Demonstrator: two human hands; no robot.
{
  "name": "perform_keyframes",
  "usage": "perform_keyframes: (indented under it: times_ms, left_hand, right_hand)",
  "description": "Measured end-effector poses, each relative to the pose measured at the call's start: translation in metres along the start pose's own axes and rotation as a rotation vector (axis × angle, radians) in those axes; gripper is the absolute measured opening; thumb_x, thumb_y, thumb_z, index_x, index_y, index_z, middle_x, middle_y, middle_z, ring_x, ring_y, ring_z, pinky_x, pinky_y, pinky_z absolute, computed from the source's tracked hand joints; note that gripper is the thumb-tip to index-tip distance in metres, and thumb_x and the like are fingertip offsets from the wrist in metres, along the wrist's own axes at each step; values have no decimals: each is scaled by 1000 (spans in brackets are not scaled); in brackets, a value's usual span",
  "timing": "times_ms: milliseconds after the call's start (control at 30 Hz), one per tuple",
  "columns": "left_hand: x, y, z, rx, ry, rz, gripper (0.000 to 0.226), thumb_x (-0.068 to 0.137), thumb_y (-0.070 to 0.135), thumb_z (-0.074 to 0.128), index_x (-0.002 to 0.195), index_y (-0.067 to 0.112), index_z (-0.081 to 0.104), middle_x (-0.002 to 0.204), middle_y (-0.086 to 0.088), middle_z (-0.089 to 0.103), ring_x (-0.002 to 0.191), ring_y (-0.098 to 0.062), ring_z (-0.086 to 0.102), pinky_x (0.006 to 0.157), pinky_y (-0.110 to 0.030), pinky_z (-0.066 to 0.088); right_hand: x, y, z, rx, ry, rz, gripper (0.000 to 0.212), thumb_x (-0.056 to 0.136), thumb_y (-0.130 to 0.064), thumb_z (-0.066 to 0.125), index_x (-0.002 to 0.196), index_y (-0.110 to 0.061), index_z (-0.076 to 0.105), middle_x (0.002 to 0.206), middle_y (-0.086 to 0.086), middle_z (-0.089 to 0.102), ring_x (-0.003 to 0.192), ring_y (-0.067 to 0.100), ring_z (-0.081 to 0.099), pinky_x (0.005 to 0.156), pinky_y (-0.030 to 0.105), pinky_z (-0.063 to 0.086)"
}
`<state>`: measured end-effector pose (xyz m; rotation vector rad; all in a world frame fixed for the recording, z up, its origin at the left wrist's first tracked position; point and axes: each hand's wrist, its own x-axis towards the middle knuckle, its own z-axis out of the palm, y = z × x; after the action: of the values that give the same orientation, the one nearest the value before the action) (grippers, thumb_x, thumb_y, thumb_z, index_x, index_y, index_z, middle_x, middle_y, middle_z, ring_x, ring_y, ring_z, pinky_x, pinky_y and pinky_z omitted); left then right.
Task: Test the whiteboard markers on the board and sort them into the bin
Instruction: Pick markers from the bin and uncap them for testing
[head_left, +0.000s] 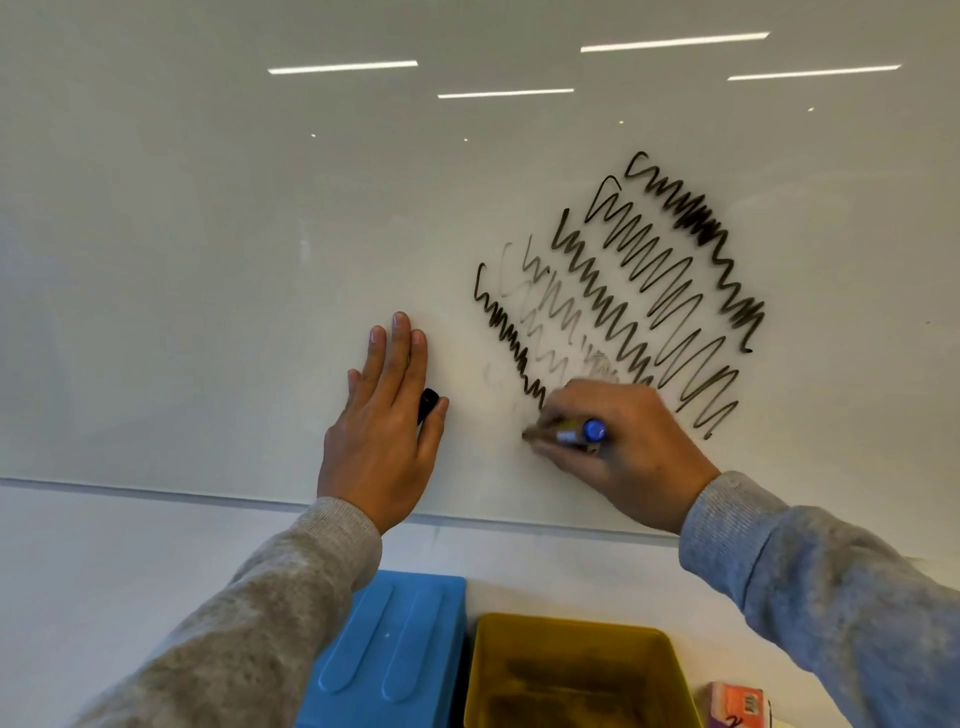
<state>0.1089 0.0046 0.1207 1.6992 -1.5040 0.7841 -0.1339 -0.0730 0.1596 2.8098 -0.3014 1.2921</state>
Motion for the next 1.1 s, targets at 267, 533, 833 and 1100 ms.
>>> perform_keyframes:
  times_ms: [267,533,833,1100]
  left_hand:
    - [-1,2,2,-9,-11,-5,69,104,40,33,159,22,-5,165,9,-17,153,-14,-13,124,-47,13]
    - [-2,6,-1,-45,-28,-33,66,105,38,31,158,24,-6,165,11,-18,152,-12,-15,124,-45,8]
    - [-2,22,-6,-159,-45,-116,63,106,36,34,159,22,3,166,10,-13,152,-12,-11,124,-47,15]
    - [-38,50,-7,-577,23,-191,53,105,27,47,155,27,31,159,5,35,144,-8,36,118,-35,35]
  right_hand:
    - [-17,9,-5,19,-47,50,11,88,-26,77,93,-20,69,85,-11,64,80,6,61,73,31,53]
    - [-33,6,-5,9,-40,130,11,86,-23,79,90,-20,69,82,-11,64,78,7,60,71,29,52]
    - [-49,0,-11,160,96,388,15,80,-22,84,85,-21,71,78,-11,69,77,9,64,67,16,50]
    - [-64,-23,-7,321,118,537,41,76,-17,87,100,-26,55,73,-5,71,63,14,65,61,21,55]
